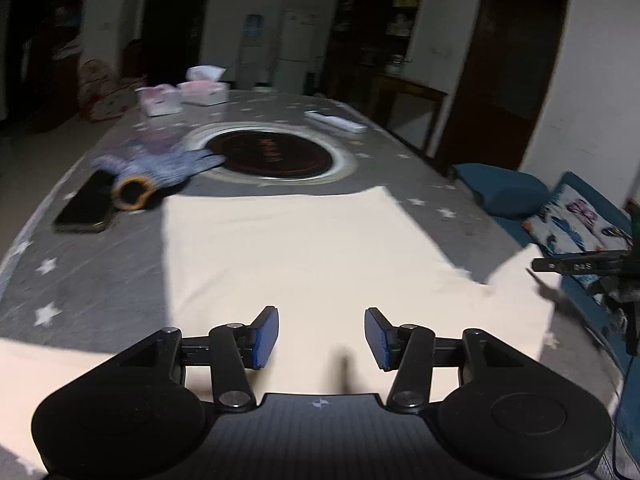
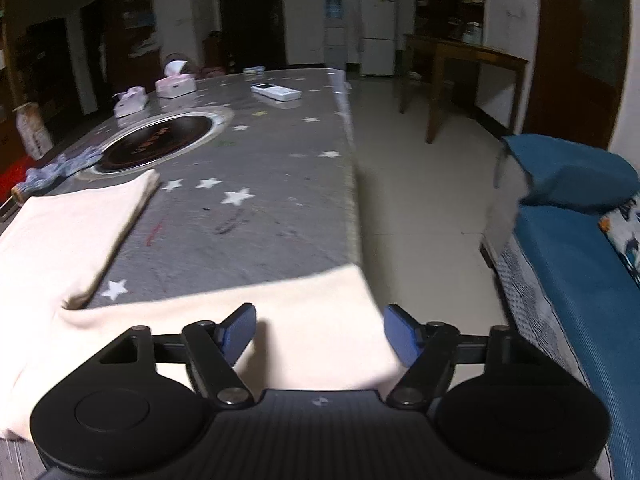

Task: Fold clothes
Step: 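Grasp the sweatshirt sleeve end with the right gripper and lift it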

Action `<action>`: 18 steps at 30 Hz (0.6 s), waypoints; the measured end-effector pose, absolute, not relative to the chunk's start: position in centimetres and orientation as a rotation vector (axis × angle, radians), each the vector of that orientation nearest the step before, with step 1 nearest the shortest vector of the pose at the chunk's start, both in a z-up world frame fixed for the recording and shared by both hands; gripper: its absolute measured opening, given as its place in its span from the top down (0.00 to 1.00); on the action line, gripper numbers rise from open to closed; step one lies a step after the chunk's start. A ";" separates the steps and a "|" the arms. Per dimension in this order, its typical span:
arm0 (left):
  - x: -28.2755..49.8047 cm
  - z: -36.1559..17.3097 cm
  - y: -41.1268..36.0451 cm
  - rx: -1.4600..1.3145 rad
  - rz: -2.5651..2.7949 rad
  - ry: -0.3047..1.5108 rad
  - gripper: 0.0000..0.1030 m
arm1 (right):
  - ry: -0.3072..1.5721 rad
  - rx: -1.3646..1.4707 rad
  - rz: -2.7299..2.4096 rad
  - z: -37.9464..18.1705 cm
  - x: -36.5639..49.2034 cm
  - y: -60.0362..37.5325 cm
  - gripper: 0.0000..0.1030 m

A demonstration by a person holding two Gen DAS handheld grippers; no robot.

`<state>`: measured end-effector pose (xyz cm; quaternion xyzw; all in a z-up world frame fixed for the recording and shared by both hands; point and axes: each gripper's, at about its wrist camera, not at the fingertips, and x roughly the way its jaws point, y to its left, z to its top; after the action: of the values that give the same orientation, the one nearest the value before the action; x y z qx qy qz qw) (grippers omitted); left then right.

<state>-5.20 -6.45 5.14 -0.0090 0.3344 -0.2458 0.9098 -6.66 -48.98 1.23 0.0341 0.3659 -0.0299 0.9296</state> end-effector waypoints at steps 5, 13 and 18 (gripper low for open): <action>-6.0 5.0 -9.6 0.018 -0.577 0.694 0.47 | 0.746 0.131 -0.115 0.8 -8.5 -51.1 0.42; -7.2 4.9 -12.7 0.065 -0.628 0.689 0.44 | 0.728 0.216 -0.104 0.1 -9.4 -52.2 0.64; -7.8 4.7 -14.1 0.086 -0.654 0.698 0.43 | 0.703 0.237 -0.103 0.1 -9.6 -52.3 0.83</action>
<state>-7.77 -14.06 4.67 0.0413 0.3358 -0.3147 0.8868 -9.59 -52.30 0.08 0.1155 0.3434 -0.0502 0.9307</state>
